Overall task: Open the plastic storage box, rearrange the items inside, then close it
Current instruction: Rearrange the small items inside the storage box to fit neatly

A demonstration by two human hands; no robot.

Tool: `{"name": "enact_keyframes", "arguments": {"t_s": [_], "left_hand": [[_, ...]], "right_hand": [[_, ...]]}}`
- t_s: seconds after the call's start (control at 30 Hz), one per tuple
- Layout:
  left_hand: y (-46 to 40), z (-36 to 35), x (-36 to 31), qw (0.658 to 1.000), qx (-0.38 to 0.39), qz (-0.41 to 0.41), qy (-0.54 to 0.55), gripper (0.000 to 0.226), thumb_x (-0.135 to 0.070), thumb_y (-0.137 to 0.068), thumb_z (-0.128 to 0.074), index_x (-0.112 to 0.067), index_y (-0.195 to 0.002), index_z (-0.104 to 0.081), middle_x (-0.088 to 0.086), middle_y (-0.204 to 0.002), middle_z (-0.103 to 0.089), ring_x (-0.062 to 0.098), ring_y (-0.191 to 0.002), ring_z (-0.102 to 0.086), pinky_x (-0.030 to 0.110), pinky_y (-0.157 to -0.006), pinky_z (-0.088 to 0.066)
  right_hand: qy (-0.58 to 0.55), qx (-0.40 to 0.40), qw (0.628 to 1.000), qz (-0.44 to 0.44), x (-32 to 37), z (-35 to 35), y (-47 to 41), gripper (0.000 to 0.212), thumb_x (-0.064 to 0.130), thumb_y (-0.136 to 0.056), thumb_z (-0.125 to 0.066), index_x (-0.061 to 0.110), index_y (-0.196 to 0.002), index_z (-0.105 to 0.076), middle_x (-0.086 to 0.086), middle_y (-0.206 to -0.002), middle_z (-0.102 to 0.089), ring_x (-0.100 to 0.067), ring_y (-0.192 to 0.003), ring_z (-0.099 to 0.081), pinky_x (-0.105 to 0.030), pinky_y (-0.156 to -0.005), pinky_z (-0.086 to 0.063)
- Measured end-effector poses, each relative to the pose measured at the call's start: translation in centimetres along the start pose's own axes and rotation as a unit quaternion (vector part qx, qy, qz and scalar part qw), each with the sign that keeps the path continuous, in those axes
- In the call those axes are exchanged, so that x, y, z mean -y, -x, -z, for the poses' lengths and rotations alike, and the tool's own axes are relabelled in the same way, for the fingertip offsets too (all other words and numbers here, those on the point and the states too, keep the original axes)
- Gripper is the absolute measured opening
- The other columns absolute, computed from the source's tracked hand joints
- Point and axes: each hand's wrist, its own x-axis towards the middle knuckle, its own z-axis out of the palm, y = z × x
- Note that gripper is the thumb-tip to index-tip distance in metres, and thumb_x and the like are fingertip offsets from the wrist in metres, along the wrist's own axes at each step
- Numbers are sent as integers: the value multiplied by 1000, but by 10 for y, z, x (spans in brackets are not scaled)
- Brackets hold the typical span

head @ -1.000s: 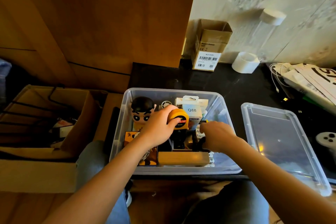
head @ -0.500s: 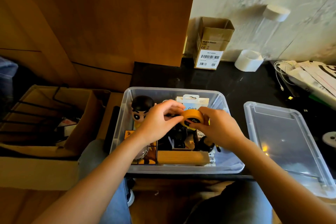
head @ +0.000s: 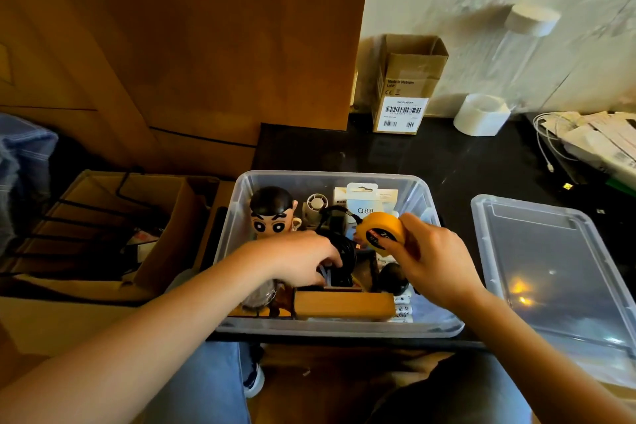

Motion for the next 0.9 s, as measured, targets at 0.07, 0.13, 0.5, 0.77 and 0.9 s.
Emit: {"name": "enact_keyframes", "arguments": {"t_s": [0.07, 0.13, 0.5, 0.77, 0.9], "left_hand": [[-9, 0, -2, 999, 18, -4, -40, 47, -13, -91, -55, -24, -136, -49, -3, -134, -55, 15, -118, -53, 31, -96, -47], [-16, -1, -3, 997, 24, -14, -66, 44, -15, -91, -56, -25, -133, -52, -3, -132, -56, 16, -115, -54, 27, -90, -47], [-27, 10, -1, 989, 129, -25, -68, 48, -15, -95, -51, -34, -138, -46, 1, -116, -60, 2, -55, -38, 14, -47, -29], [-36, -11, -16, 980, 86, -22, -180, 52, -5, -93, -49, -23, -141, -42, 6, -124, -56, 25, -109, -53, 23, -68, -36], [-41, -21, -16, 968, 51, -30, -244, 44, -3, -93, -46, -16, -134, -39, 9, -98, -55, 30, -93, -55, 34, -64, -34]], "right_hand": [[8, -2, 1000, 4, 0, 0, 0, 31, 53, -83, -47, 23, -88, -51, 18, -67, -48, -1, -53, -48, -11, -51, -32], [18, -5, 1000, 11, 0, -1, -1, 32, 54, -83, -45, 23, -85, -51, 20, -61, -42, -1, -50, -45, -12, -49, -30], [65, -17, 997, 26, 2, -3, -2, 23, 40, -80, -63, 17, -79, -57, 6, -60, -60, -4, -44, -43, -18, -42, -40], [70, -25, 997, 28, 2, -3, -3, 25, 41, -79, -57, 17, -74, -56, 8, -56, -57, -2, -41, -35, -9, -41, -26], [74, -32, 996, 32, 4, -1, -3, 26, 41, -77, -56, 16, -73, -57, 9, -56, -58, 1, -41, -28, -4, -45, -17]]}}
